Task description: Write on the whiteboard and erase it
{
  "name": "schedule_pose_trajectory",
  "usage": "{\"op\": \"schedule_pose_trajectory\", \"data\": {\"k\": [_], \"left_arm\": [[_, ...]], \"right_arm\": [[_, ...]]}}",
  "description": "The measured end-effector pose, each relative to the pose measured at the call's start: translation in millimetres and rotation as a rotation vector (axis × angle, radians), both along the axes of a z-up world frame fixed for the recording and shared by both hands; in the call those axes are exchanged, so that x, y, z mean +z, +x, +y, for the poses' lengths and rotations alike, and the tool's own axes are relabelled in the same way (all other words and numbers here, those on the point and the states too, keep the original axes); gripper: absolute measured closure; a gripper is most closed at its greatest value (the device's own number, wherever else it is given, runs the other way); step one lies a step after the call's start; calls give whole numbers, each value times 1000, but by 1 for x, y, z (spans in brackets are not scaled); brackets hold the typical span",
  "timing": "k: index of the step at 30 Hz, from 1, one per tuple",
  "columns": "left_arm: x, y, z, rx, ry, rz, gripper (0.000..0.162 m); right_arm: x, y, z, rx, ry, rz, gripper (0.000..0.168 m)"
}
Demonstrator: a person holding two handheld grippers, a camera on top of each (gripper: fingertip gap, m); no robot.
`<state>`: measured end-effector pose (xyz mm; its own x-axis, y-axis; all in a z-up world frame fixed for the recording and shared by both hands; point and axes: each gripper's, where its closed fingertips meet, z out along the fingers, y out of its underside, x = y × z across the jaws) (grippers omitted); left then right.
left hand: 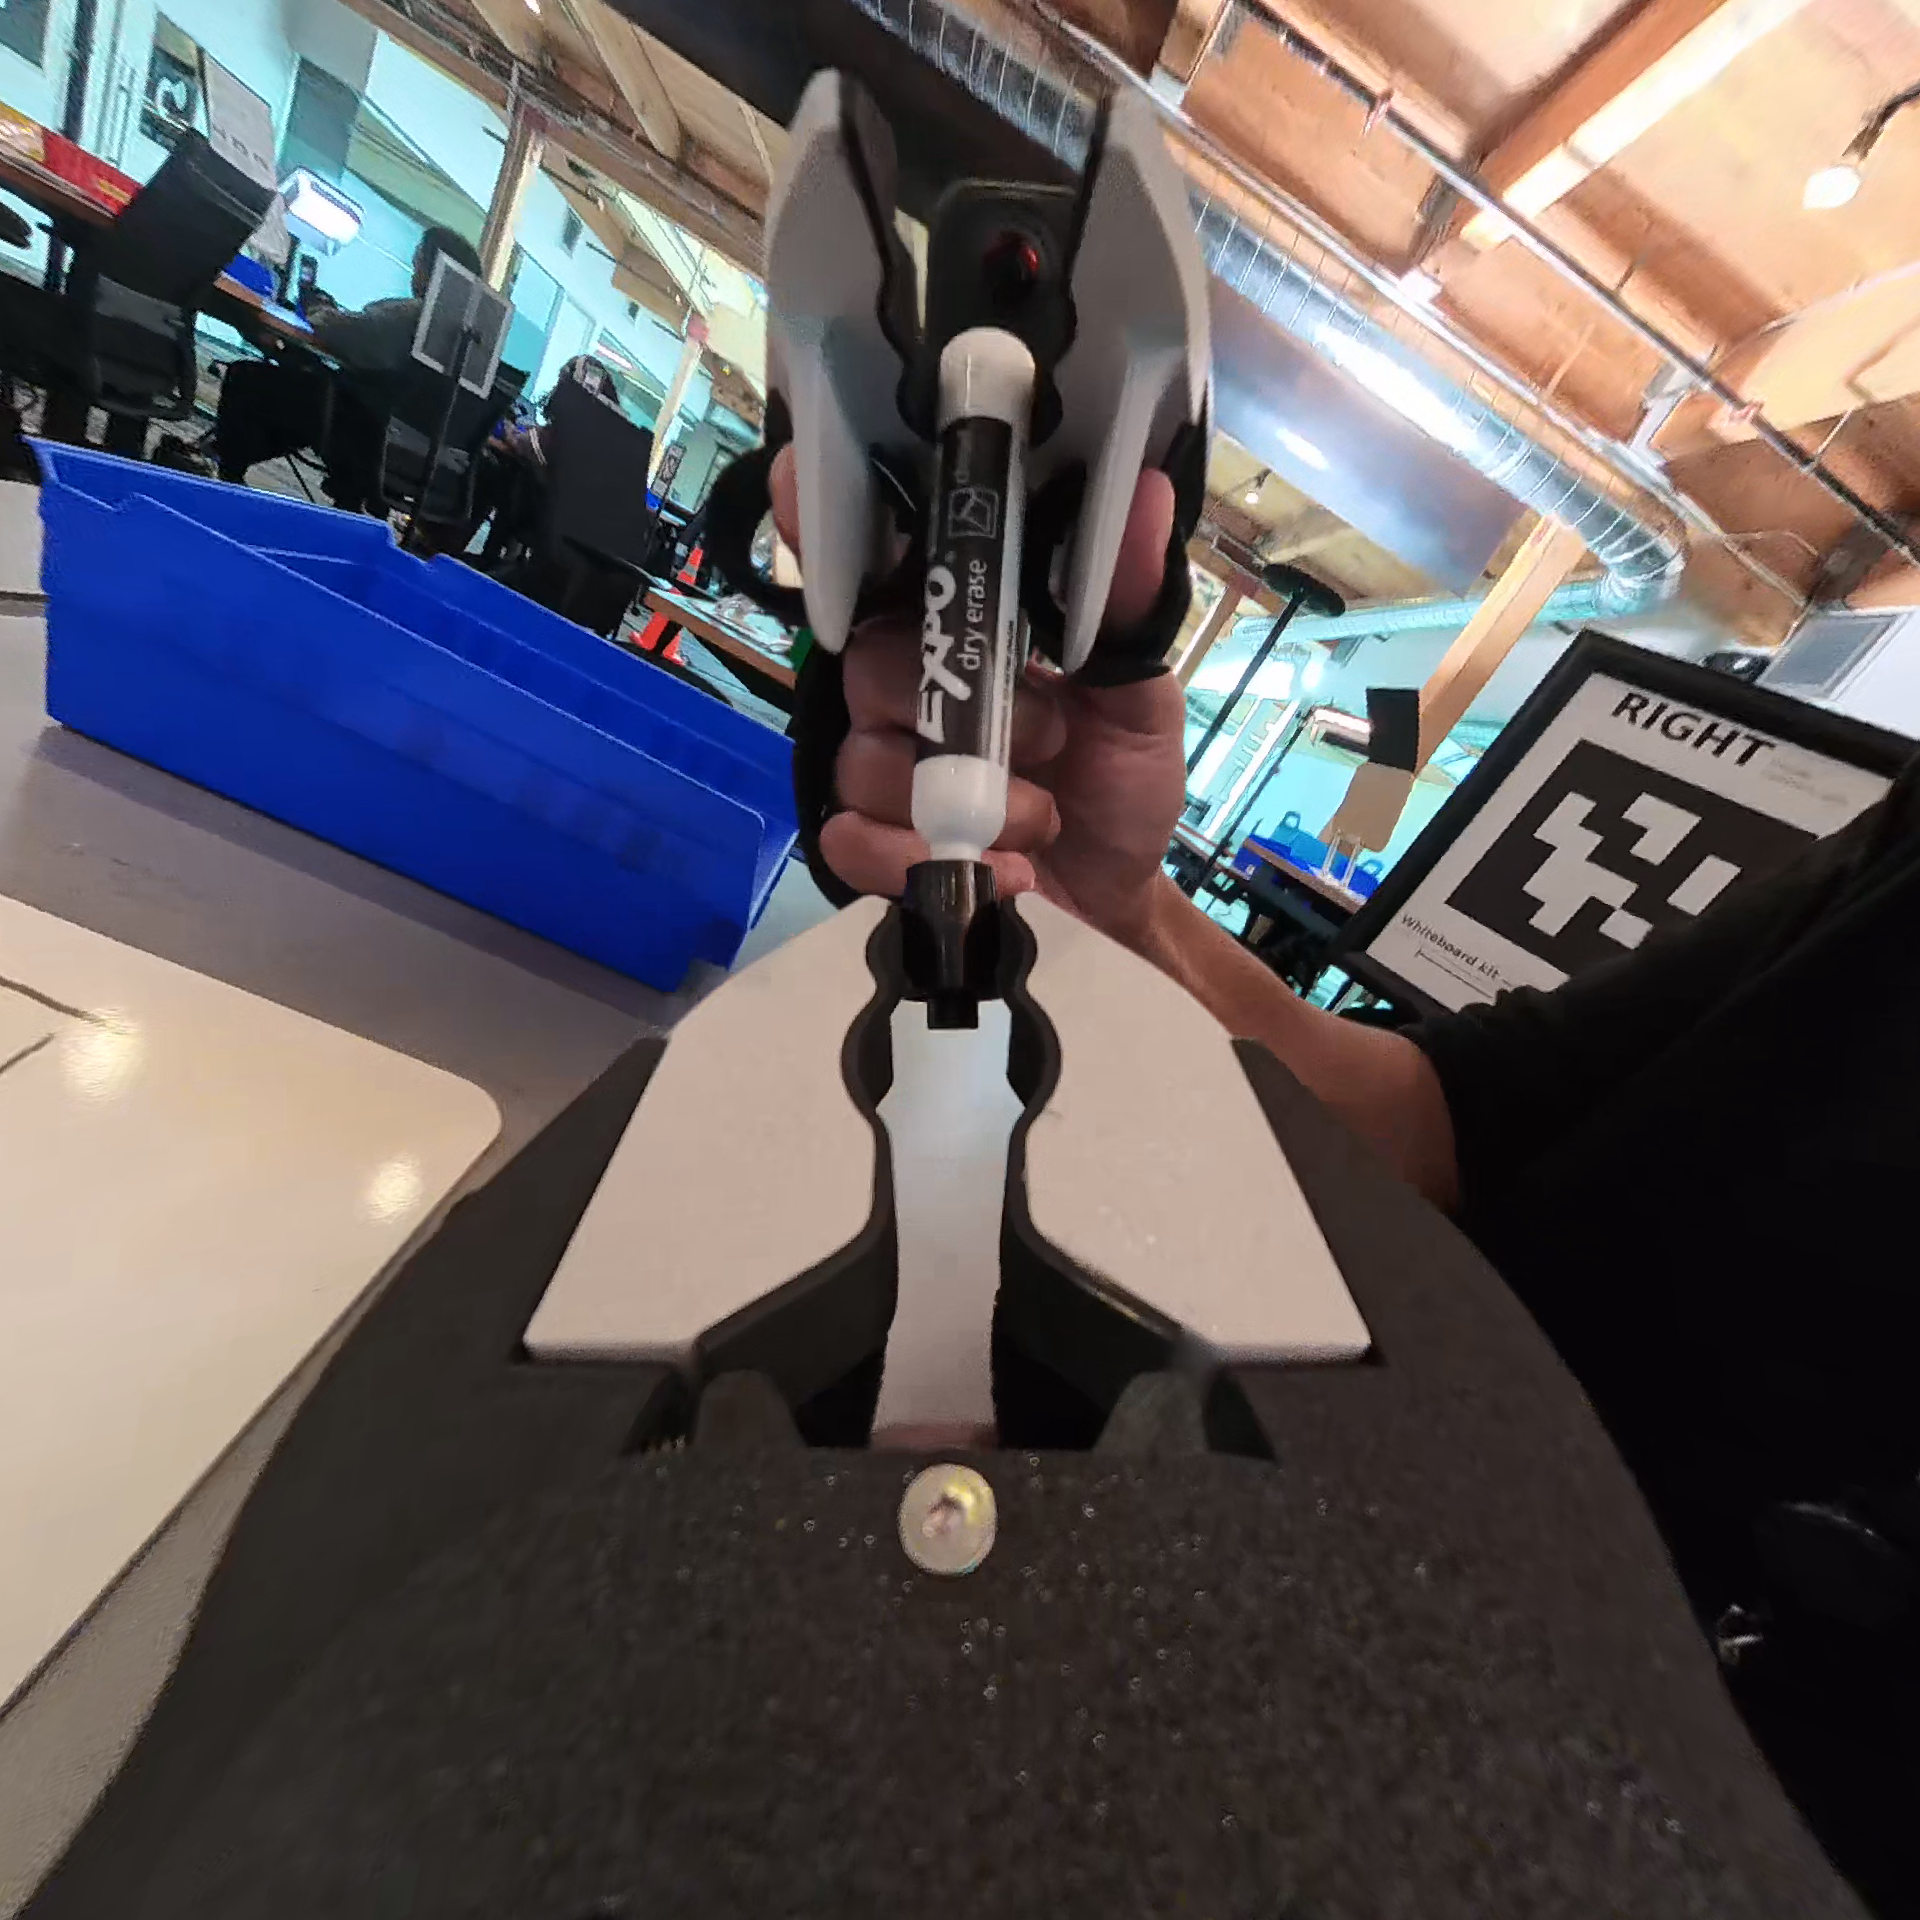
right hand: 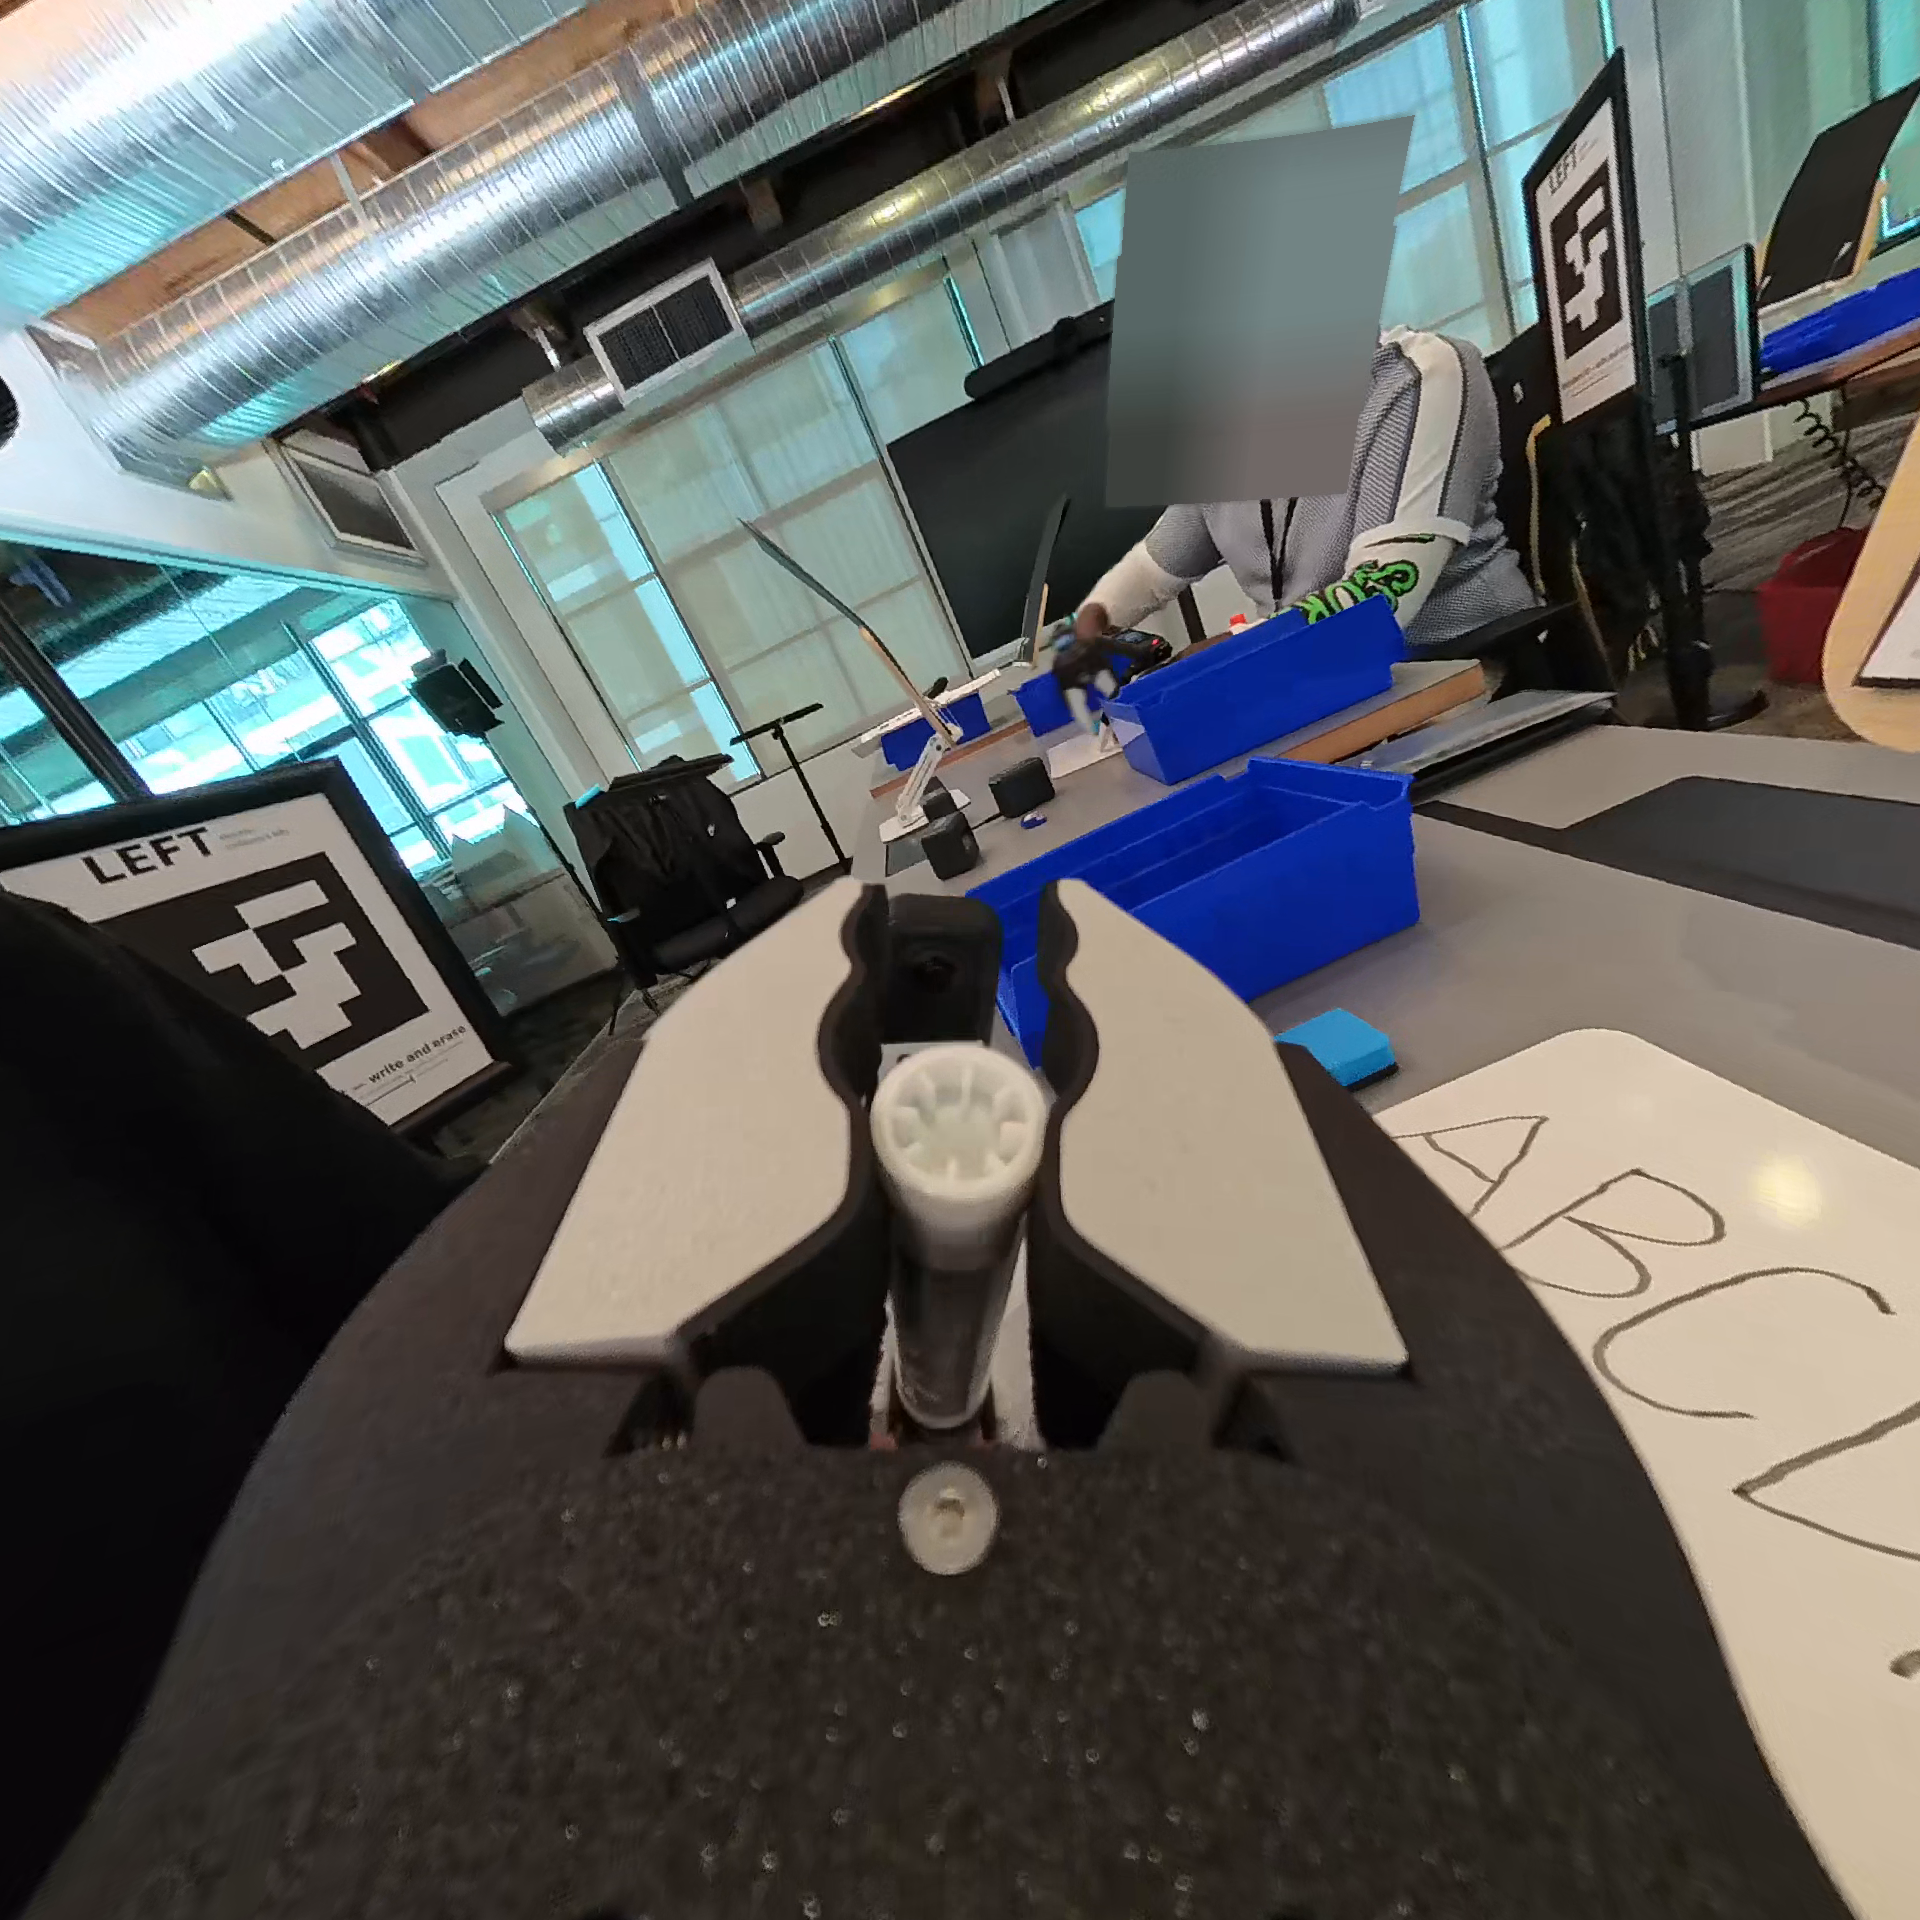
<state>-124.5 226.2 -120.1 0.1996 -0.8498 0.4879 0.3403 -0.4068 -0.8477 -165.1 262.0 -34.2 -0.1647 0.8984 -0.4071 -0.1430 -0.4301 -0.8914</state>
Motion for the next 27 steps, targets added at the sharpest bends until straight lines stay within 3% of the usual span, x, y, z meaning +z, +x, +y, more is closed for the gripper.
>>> {"op": "schedule_pose_trajectory", "data": {"k": [3, 11, 21, 25, 27], "left_arm": [[0, -2, 2, -8, -32, -48, 146], [-4, 13, -5, -46, -8, 22, 150], [-5, 5, 5, 14, 40, 69, 149], [-14, 11, 3, -11, 29, 133, 116], [-22, 13, 5, -1, 29, 172, 113]], "right_arm": [[0, 0, -1, -15, 19, 4, 139], [-12, -2, -7, 6, -4, 14, 140], [-8, -2, 1, 12, -33, 87, 141], [-3, 1, 7, 16, -47, 117, 141], [-5, -1, 8, 20, -39, 97, 141]]}}
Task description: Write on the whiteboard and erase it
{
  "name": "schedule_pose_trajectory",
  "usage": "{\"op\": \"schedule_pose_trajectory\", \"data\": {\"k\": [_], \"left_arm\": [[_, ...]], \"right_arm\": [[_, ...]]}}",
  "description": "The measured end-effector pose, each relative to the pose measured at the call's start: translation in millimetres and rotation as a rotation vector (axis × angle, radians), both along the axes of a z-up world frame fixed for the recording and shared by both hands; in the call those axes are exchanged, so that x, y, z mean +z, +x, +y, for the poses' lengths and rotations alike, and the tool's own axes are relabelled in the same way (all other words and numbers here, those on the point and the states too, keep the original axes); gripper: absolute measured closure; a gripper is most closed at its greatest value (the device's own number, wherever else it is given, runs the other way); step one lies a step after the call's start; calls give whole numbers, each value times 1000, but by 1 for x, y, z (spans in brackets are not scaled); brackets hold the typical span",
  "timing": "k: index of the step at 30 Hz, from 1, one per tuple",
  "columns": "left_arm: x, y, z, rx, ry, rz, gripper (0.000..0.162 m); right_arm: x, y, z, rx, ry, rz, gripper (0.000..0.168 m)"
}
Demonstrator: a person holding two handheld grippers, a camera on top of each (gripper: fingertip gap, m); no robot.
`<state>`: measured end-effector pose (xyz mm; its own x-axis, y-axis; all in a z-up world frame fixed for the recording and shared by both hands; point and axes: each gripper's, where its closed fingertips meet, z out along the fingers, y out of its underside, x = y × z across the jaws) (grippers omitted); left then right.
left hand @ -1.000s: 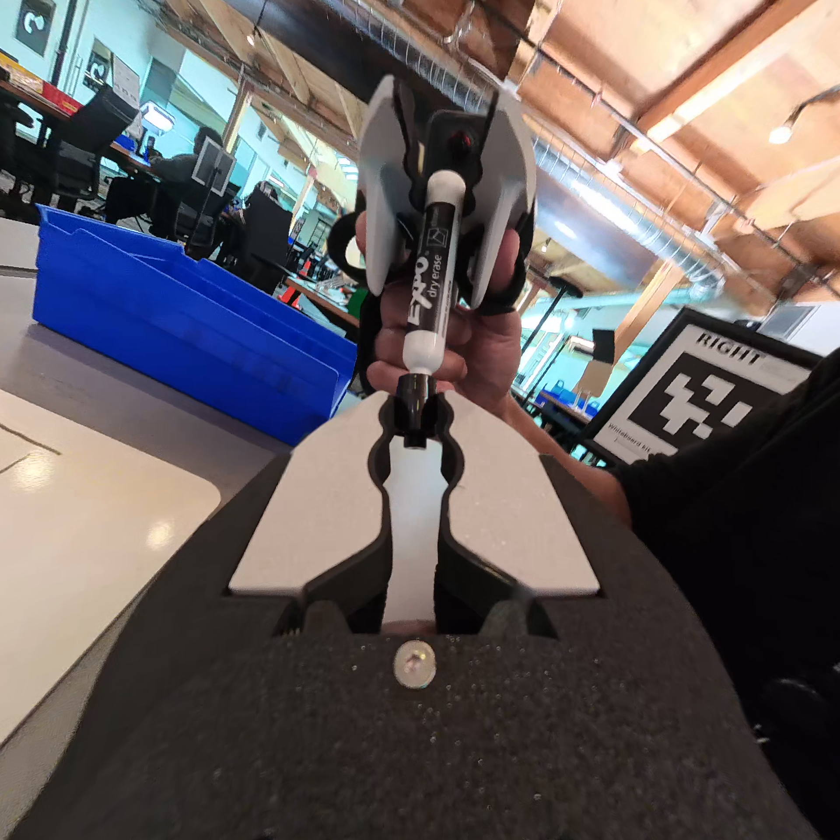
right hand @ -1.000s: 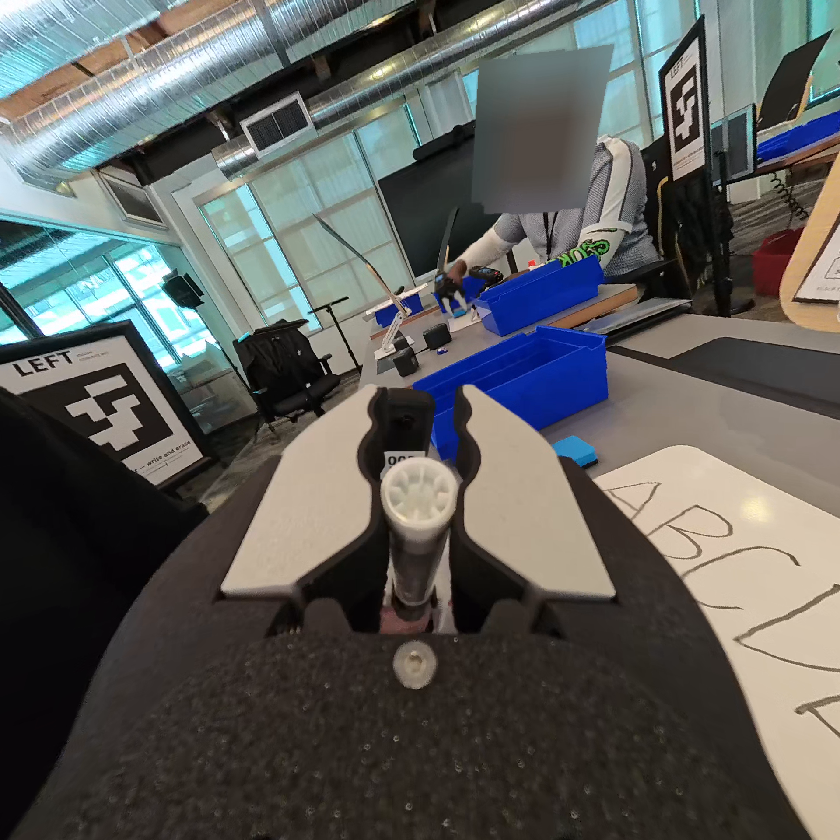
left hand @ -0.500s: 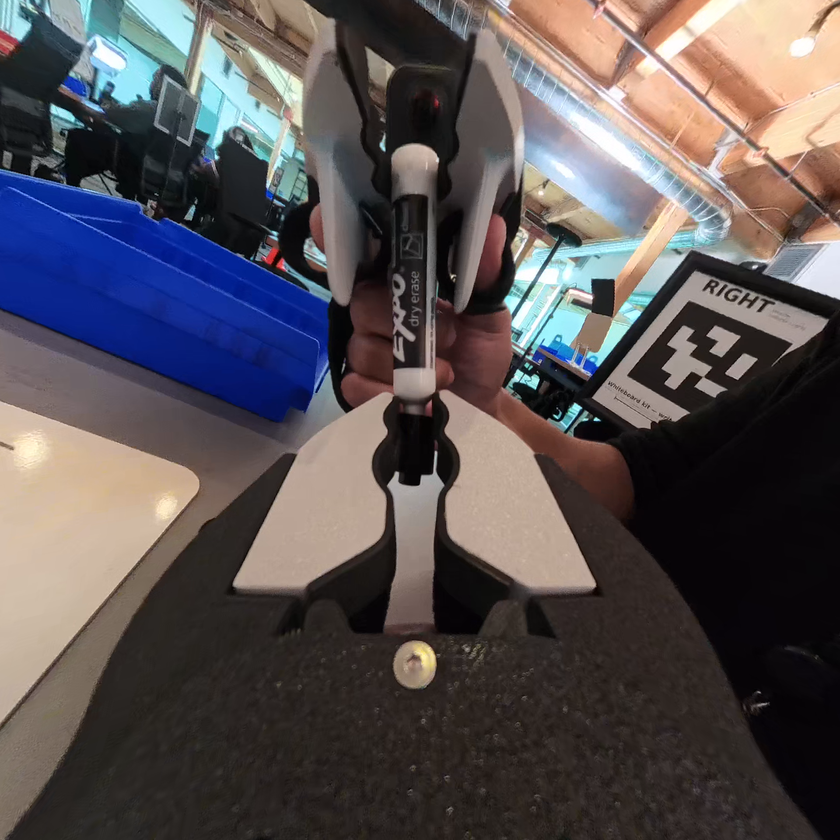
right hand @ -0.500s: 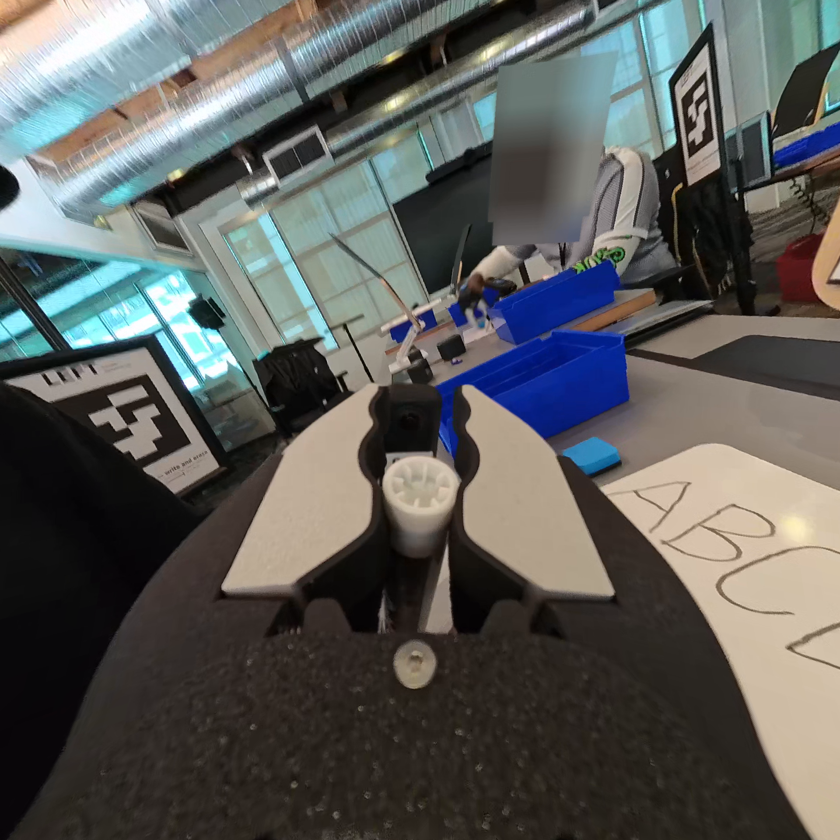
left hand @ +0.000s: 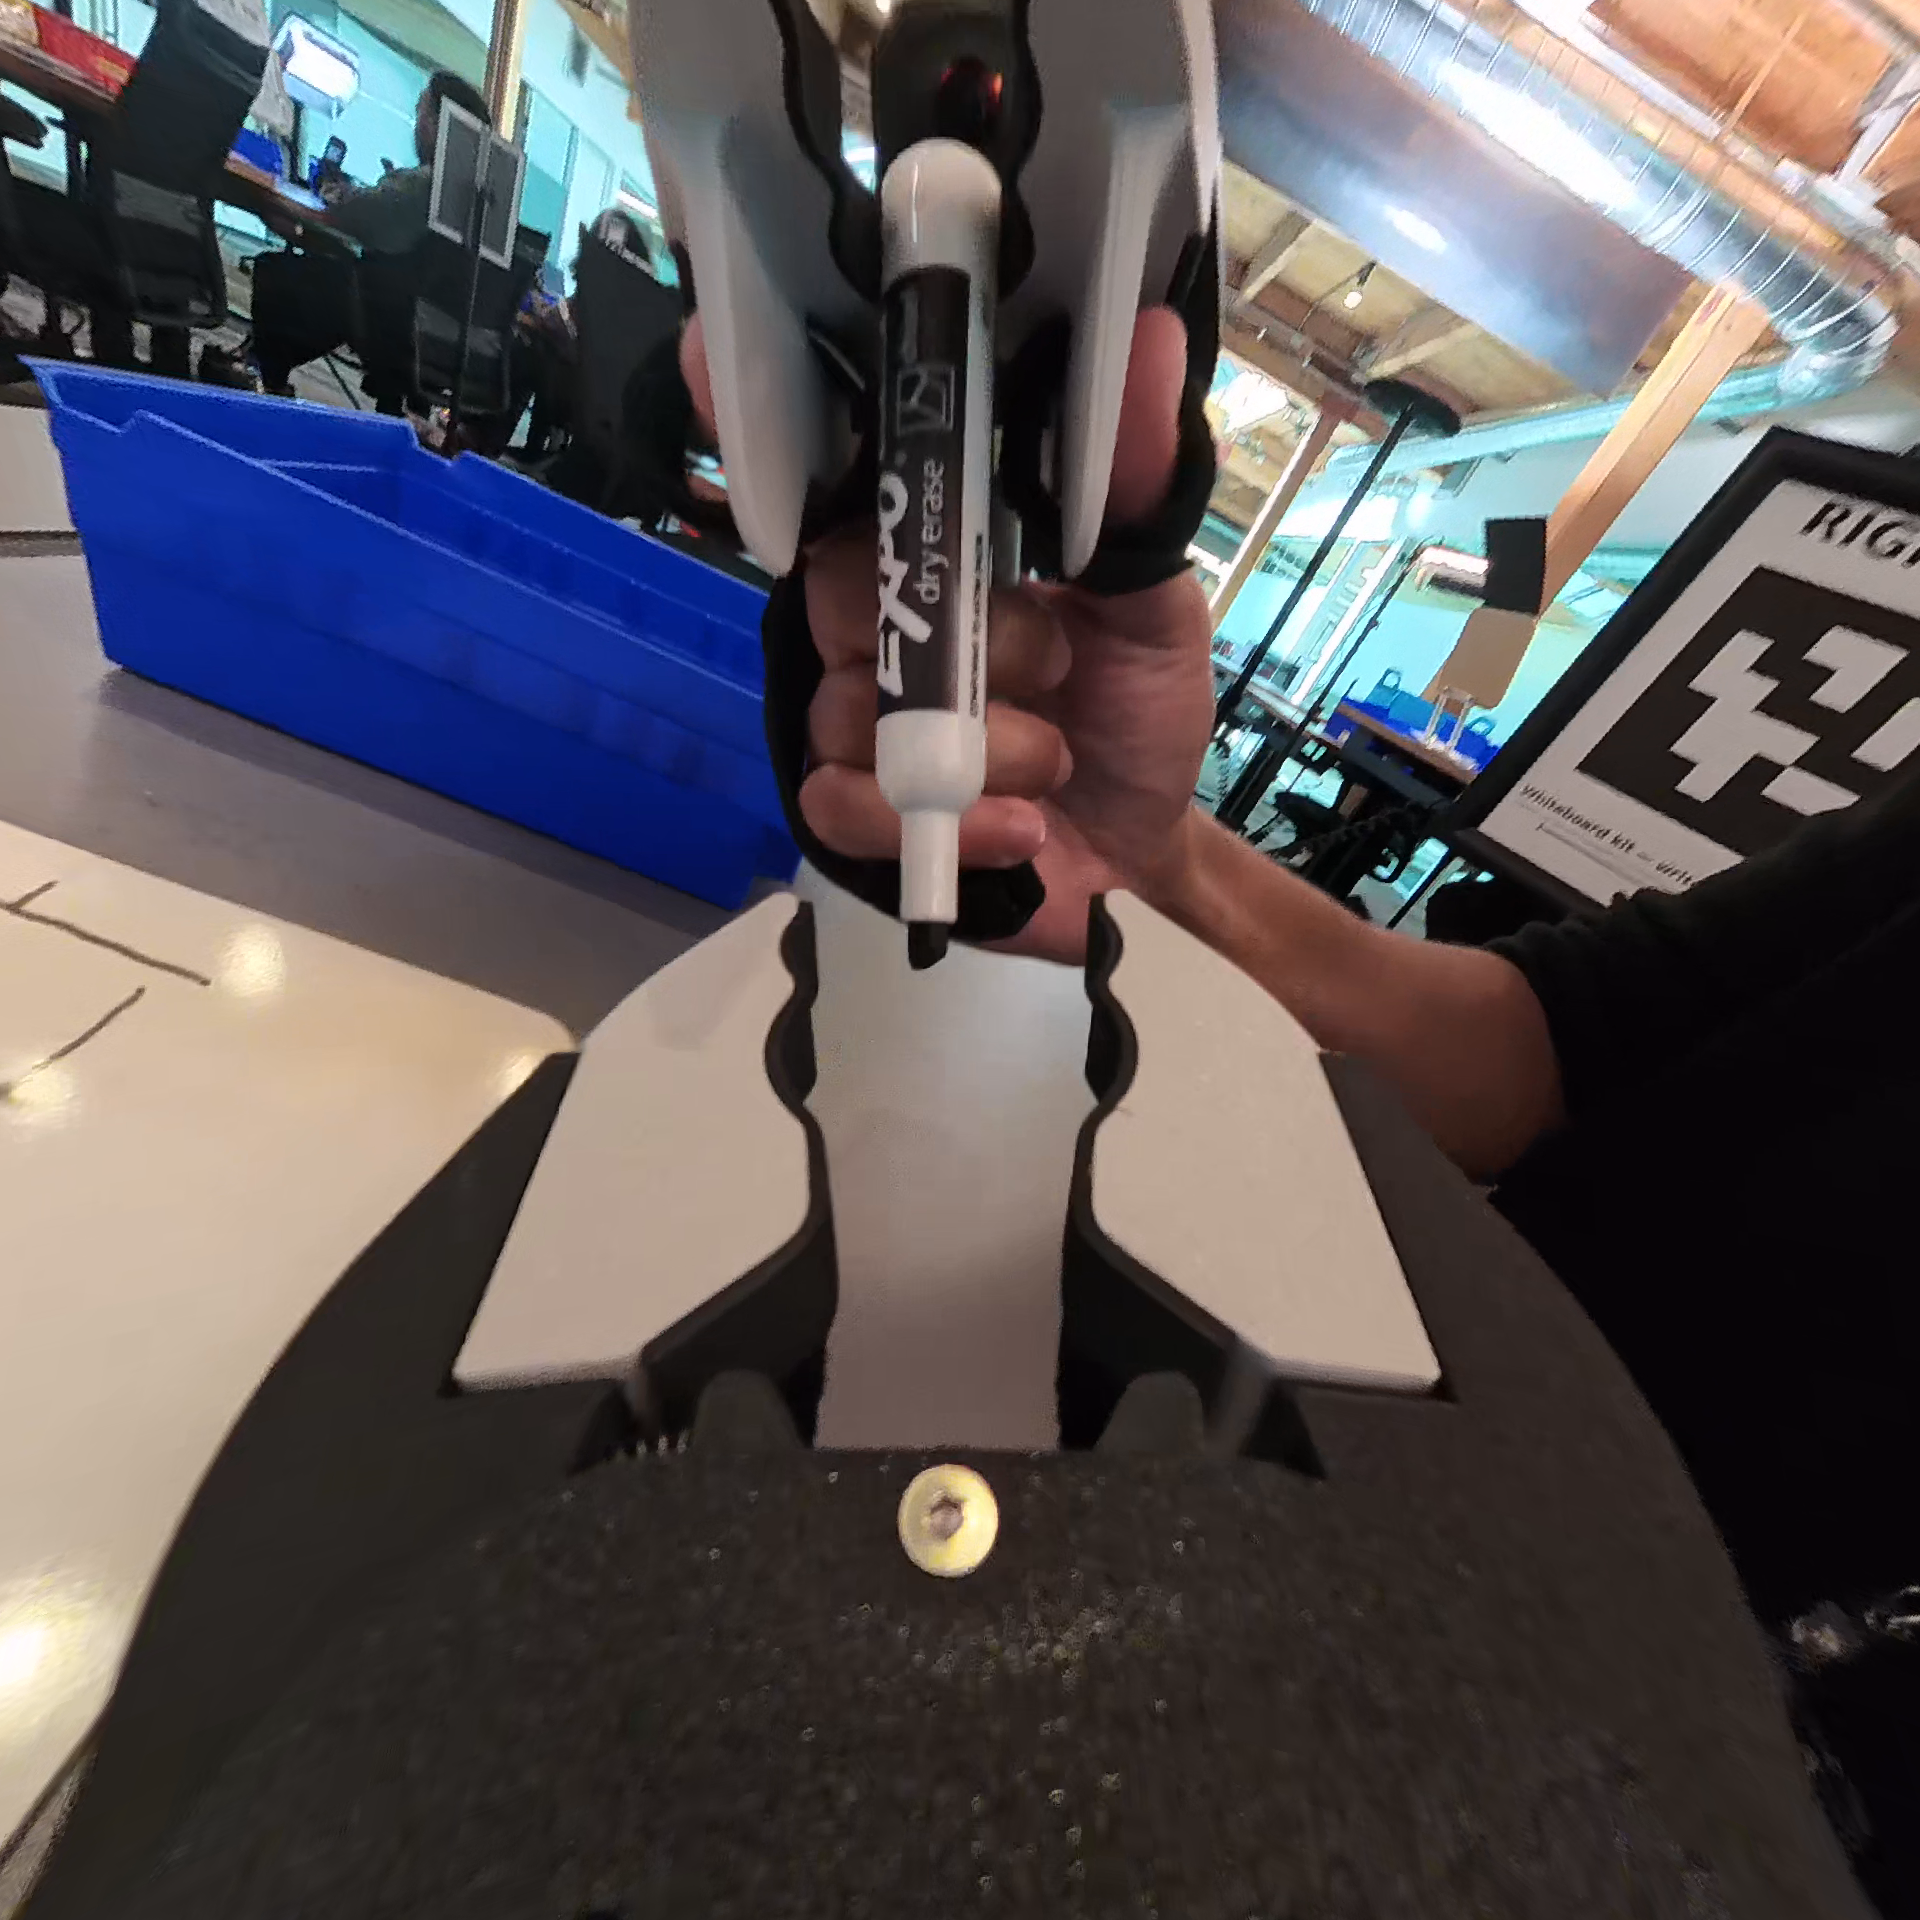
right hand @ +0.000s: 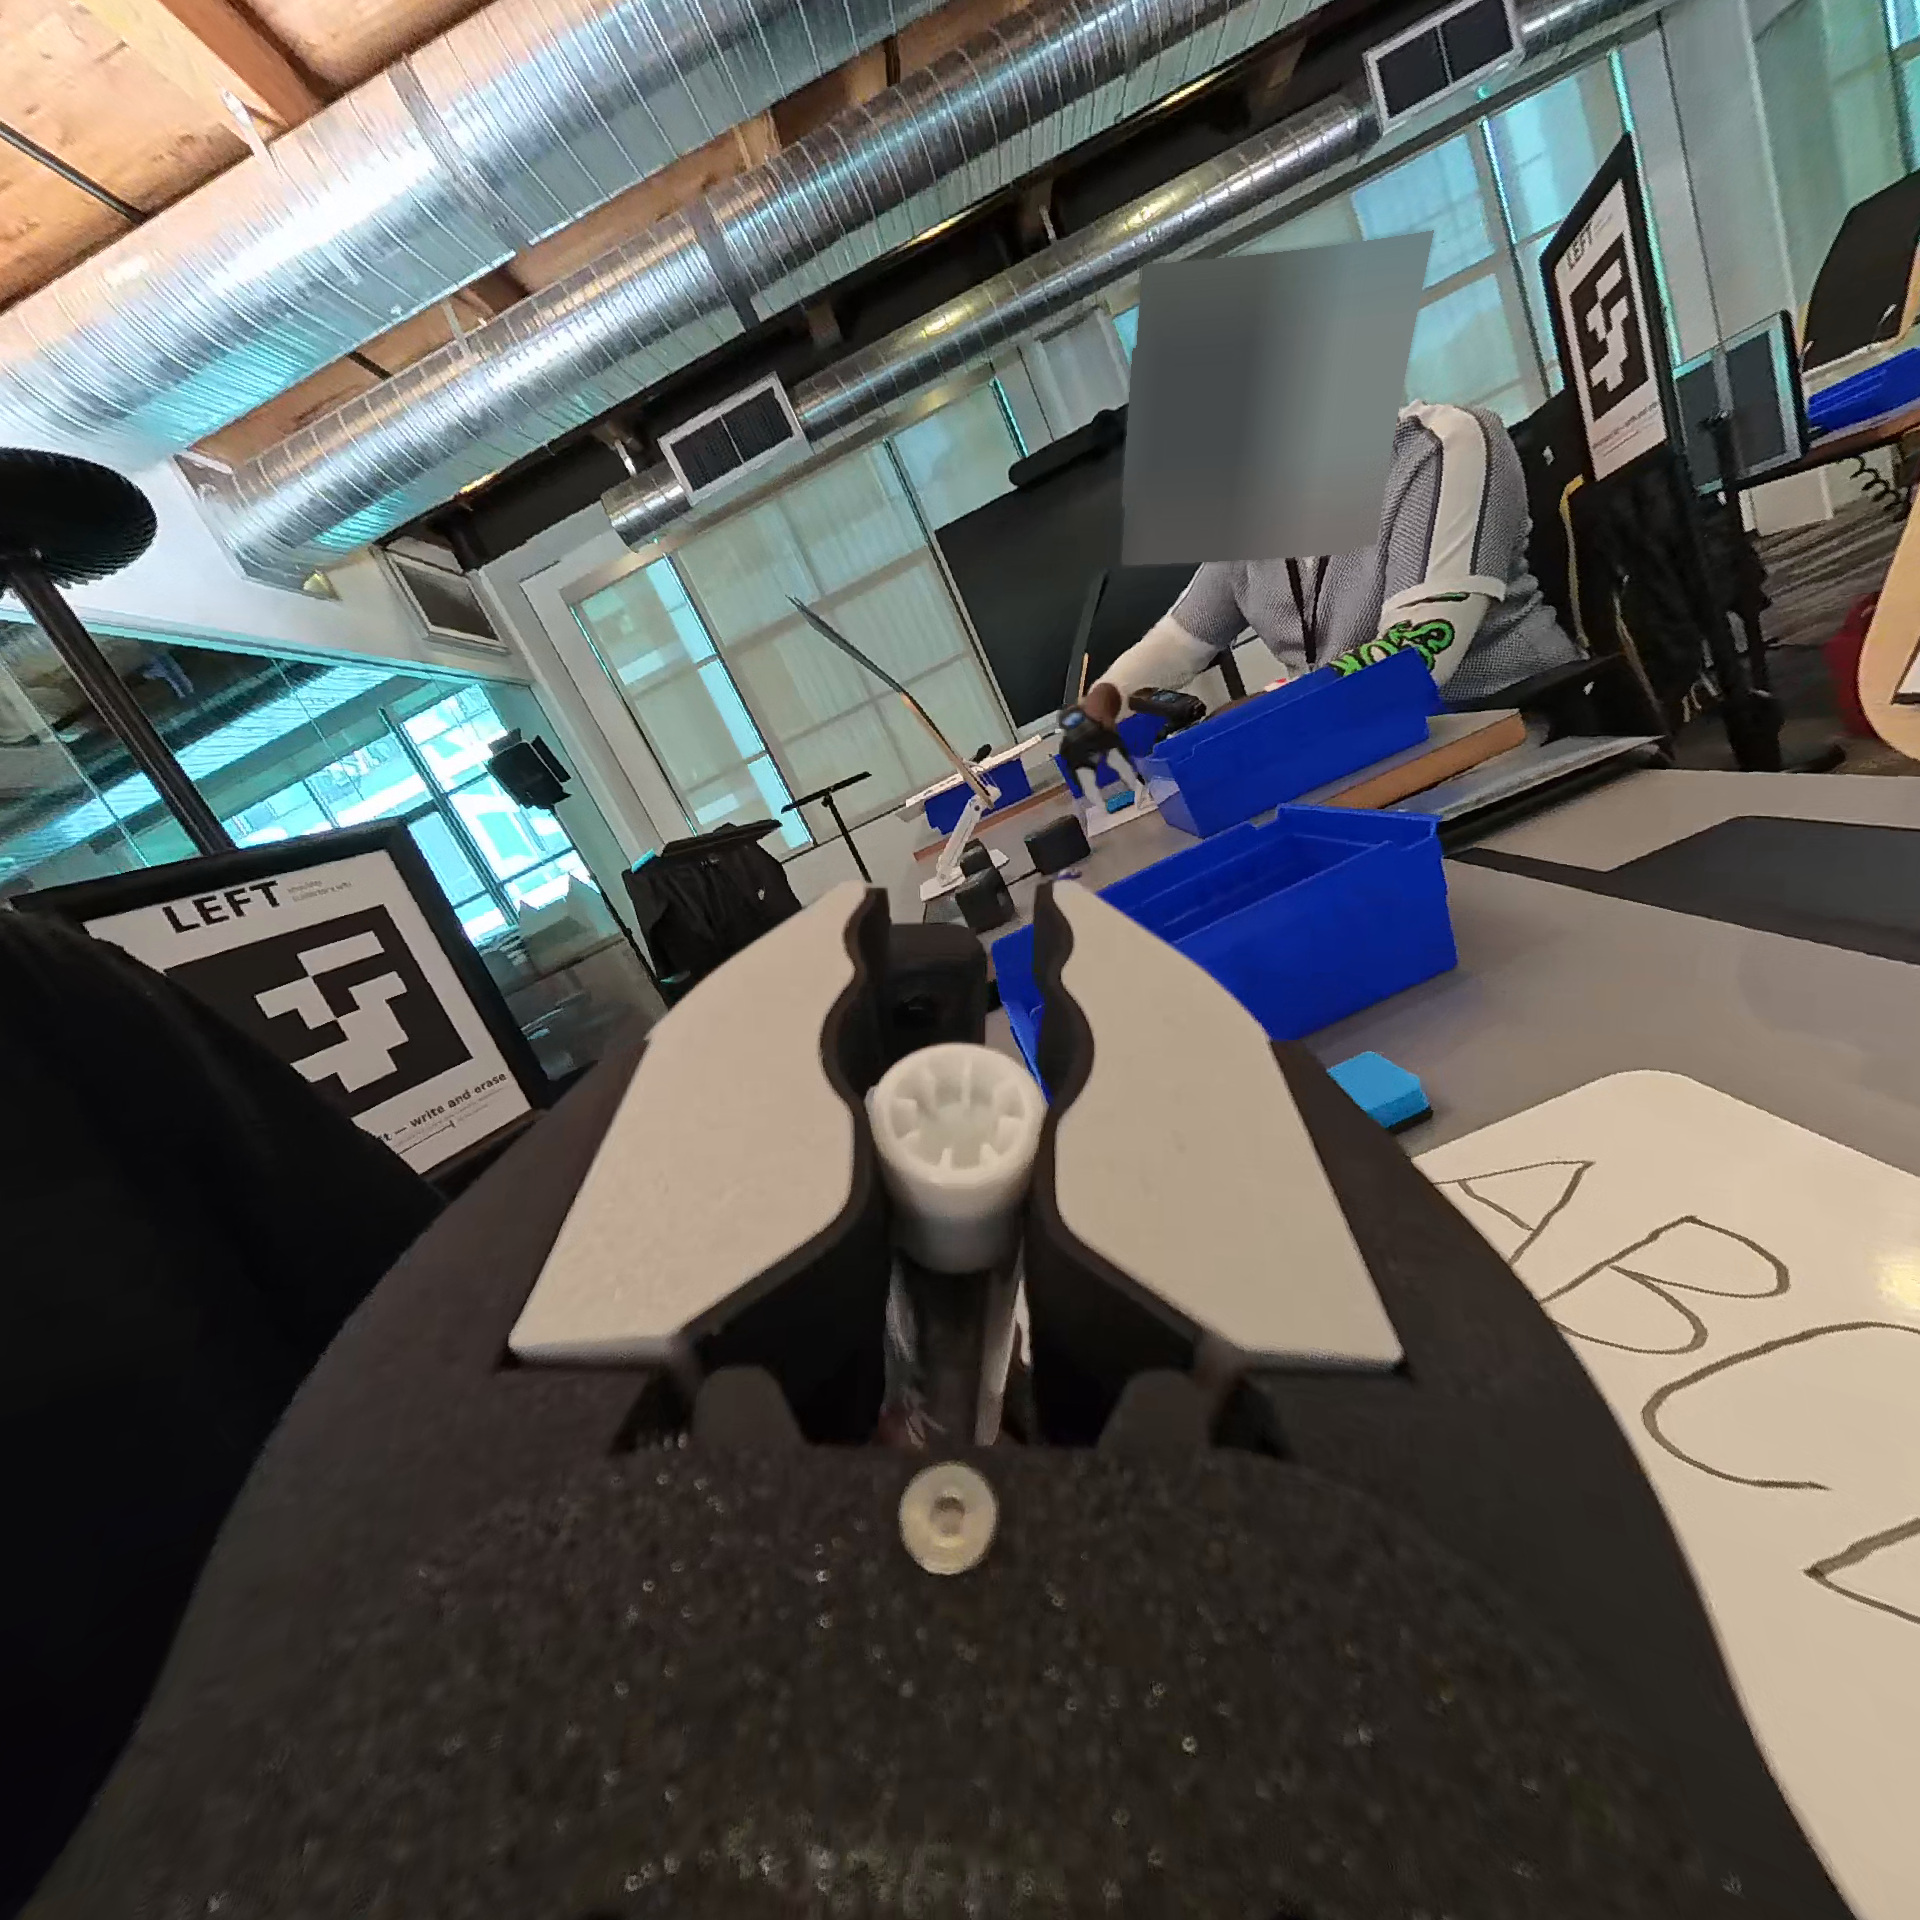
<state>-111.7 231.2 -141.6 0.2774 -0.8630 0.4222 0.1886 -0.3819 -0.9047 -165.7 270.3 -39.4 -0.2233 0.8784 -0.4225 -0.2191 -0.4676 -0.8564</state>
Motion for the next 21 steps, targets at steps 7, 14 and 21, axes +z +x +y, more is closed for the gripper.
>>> {"op": "schedule_pose_trajectory", "data": {"k": [7, 14, 21], "left_arm": [[-36, -34, 10, 94, 41, 354, 112], [-69, -94, -21, 259, 75, 740, 112], [-96, -103, -1, 378, -44, 847, 116]], "right_arm": [[-6, 13, 9, -46, 16, -20, 141], [-27, 49, -7, -94, 25, -52, 141], [-67, 85, -11, -236, -54, 3, 141]]}}
